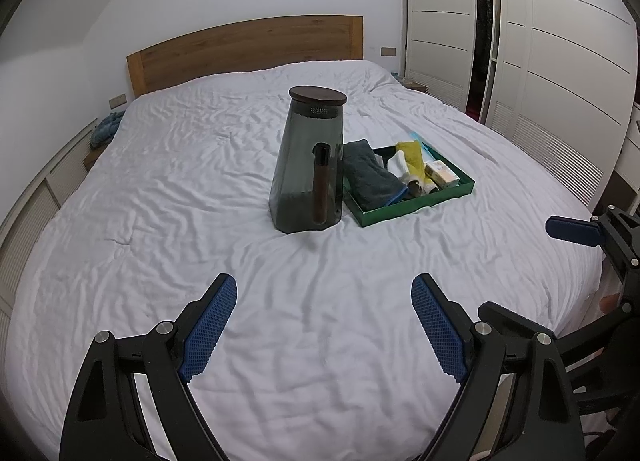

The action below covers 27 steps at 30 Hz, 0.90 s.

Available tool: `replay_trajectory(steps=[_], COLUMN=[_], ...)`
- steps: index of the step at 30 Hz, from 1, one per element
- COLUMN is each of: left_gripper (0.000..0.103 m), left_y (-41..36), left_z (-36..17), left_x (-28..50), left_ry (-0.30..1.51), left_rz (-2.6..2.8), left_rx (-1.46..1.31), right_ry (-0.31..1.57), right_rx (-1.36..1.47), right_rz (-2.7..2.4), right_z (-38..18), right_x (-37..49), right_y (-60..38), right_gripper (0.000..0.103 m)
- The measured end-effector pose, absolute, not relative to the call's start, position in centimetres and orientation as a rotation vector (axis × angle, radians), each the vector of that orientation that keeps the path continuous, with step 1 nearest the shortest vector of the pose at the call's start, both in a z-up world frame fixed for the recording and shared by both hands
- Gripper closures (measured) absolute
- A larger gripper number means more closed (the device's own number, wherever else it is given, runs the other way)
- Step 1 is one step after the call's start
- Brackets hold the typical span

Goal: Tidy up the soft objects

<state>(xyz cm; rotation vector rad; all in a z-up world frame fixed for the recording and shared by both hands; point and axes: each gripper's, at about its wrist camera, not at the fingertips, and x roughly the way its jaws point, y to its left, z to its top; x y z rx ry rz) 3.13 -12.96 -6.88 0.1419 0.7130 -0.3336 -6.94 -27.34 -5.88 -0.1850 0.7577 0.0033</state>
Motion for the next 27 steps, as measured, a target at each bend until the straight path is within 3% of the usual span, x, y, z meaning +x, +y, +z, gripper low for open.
replay_trajectory(steps=[24,27], left_gripper=[0.017,0.011], left_y=[-12.76,-12.93], left_z=[-6.89,-6.84], left_x=[2.93,2.72], left_ry=[0.683,0.659], left_rz=[-0.278,-0.242], left_rx=[0.164,0.19], right_ry=[0.751,0.751], right_rx=[-0.204,-0.204], right_rz=[0.014,0.016], right_z=[-6.05,-6.08], right_x=[-6.98,-6.99], right_y=[-27.26,-27.28], right_gripper=[0.0,0.0])
